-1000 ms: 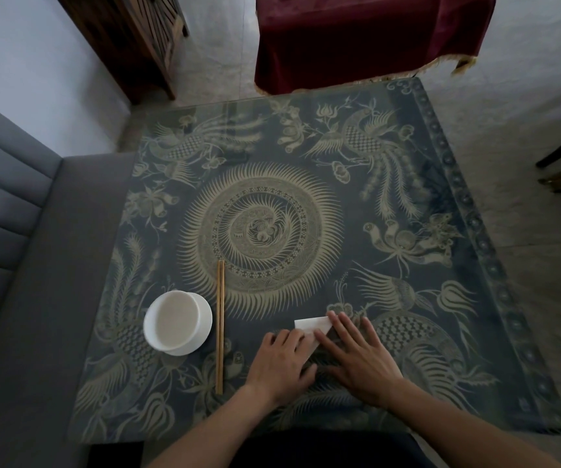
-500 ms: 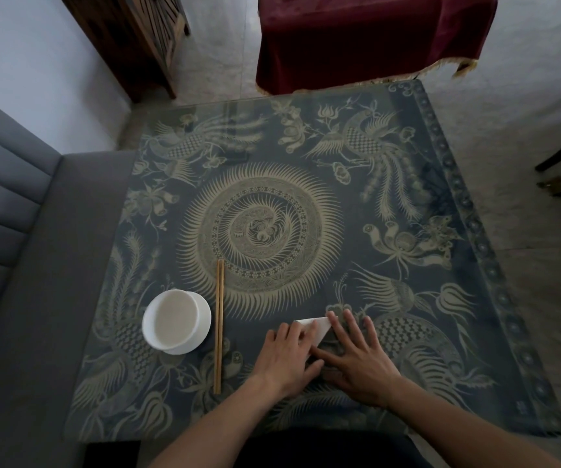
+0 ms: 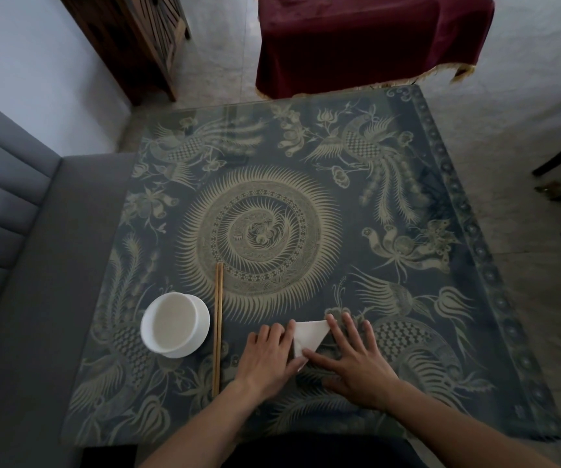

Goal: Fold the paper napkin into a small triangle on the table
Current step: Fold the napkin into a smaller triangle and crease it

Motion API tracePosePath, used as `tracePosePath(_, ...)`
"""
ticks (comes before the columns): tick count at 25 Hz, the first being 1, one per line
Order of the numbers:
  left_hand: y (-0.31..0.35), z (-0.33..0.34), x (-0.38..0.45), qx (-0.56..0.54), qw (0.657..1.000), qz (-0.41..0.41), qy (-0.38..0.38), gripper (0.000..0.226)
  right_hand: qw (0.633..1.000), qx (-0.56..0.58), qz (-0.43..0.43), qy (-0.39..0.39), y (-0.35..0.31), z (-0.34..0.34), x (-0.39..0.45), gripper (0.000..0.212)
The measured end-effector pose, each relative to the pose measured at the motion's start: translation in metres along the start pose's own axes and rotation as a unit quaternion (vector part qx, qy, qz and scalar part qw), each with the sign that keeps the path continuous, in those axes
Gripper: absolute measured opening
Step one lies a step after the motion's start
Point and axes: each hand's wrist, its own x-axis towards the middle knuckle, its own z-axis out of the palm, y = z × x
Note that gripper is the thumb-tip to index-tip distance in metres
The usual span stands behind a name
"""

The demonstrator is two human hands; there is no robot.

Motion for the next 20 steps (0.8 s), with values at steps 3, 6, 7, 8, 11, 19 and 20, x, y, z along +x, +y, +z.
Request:
tracePosePath(3,0.002,-0.002,0.001,0.001,1.0,-0.009,0.02,0.077,1.0,0.008,-0.005,-0.002,-0.001,-0.001,0.0,0.071)
tracePosePath(6,0.009,0.0,0.003,-0.028,0.999,0.025,0.031,0.074,1.0,-0.001,0.002,-0.007,-0.002,-0.006,0.0,0.071)
tracePosePath(7,0.011,0.003,0.003,-0.027,0.998,0.061,0.018,0.073,1.0,-0.001,-0.003,-0.012,-0.001,-0.005,-0.001,0.069)
tracePosePath(8,0.012,0.006,0.002,-0.02,0.995,0.093,0.003,0.072,1.0,-0.003,-0.009,-0.01,-0.001,-0.004,-0.001,0.067)
tracePosePath(11,0.006,0.012,0.0,0.005,0.991,0.129,-0.026,0.07,1.0,-0.013,-0.014,-0.022,-0.001,-0.004,0.0,0.062)
tracePosePath(19,-0.007,0.004,-0.001,0.0,0.991,0.125,-0.049,0.067,0.999,-0.004,-0.036,-0.039,-0.001,-0.007,0.002,0.067)
tracePosePath(20,-0.007,0.003,-0.003,0.002,0.991,0.128,-0.043,0.066,0.998,-0.001,-0.038,-0.048,-0.001,-0.006,0.003,0.067)
